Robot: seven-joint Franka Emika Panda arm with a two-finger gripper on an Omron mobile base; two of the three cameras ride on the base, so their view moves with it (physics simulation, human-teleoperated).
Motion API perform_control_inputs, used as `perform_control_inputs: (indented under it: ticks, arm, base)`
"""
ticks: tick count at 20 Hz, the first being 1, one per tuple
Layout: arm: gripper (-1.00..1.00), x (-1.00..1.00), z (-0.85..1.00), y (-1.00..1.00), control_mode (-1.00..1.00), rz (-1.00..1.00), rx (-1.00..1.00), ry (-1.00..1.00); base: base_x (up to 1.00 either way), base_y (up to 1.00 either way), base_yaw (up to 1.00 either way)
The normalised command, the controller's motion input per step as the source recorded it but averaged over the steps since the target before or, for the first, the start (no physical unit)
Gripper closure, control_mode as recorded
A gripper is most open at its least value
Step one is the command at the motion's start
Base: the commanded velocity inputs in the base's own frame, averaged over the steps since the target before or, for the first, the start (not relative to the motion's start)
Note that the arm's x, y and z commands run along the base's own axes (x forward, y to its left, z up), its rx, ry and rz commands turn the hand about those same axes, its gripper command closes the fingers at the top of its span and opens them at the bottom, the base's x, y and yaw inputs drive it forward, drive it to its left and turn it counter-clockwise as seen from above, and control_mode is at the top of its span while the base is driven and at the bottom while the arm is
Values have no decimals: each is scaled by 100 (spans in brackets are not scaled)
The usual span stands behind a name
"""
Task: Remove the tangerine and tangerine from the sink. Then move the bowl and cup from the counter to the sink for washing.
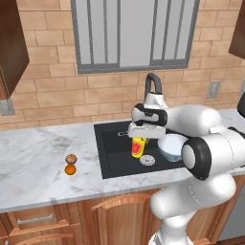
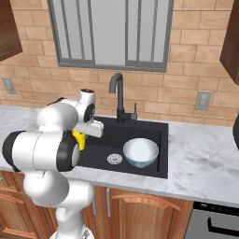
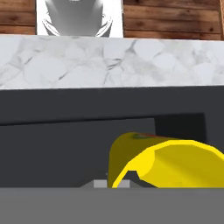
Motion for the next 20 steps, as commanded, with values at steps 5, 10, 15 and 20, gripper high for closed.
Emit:
perform_control_inputs:
  ticks: [5,10,15,20]
  arm:
    - [100,29,-31,14,-100,0,0,-6]
    - [100,28,-37,3,-100,0,0,-6]
    - [100,30,-39,5,-100,0,0,-4]
    - [100,29,-36,7,-100,0,0,-4]
  base:
    - [0,0,0]
    - [0,0,0]
    - [0,0,0]
    - [0,0,0]
